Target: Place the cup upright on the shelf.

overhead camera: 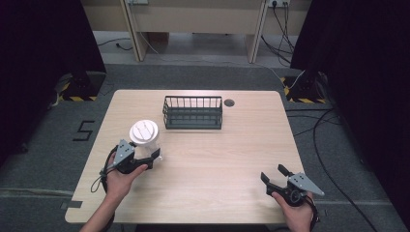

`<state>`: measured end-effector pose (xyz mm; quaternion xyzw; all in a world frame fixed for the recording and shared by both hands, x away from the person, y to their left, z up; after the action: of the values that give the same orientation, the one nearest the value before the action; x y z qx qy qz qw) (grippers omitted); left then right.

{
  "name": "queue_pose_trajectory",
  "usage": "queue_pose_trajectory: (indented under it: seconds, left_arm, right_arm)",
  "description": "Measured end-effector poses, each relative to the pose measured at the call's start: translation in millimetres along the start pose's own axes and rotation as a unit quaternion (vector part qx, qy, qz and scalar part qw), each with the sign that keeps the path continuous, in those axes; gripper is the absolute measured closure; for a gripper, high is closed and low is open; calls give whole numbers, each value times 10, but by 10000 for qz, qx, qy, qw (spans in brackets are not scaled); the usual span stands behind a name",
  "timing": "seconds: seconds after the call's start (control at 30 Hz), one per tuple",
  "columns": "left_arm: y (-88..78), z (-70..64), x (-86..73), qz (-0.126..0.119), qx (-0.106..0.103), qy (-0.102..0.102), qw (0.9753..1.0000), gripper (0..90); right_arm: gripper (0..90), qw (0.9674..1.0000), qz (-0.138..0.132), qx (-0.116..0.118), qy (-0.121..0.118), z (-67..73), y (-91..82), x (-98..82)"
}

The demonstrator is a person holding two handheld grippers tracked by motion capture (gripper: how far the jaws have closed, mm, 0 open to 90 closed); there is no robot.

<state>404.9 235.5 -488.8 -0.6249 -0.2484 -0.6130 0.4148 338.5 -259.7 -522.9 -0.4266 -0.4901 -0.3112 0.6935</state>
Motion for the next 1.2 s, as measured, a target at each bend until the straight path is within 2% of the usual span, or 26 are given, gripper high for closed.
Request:
queue_pose_trajectory:
  seconds: [0.53,0.9,1.2]
  left_arm:
    - [188,-58,191,-78,-100,153,9998,175]
    - [334,-78,288,-100,-150,192,9997,175]
    - [511,-147,364,-115,-245,188,9995,175]
  right_arm:
    - [220,10000,-6,12,0,3,-2,-1]
    - [221,10000,1,26,8,3,2,0]
    - [220,10000,-7,31,2,2,0,0]
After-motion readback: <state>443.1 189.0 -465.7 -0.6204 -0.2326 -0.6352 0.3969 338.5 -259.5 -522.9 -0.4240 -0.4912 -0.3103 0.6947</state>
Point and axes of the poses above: each handheld gripper's, and its own axes: y roughly forward along the jaws, x roughly out of its top, z roughly to its left, the point moved 3 cm from there along y, roughly forward along the jaws, and after that the axes turned 5 degrees about y, right-handed, at the moved point
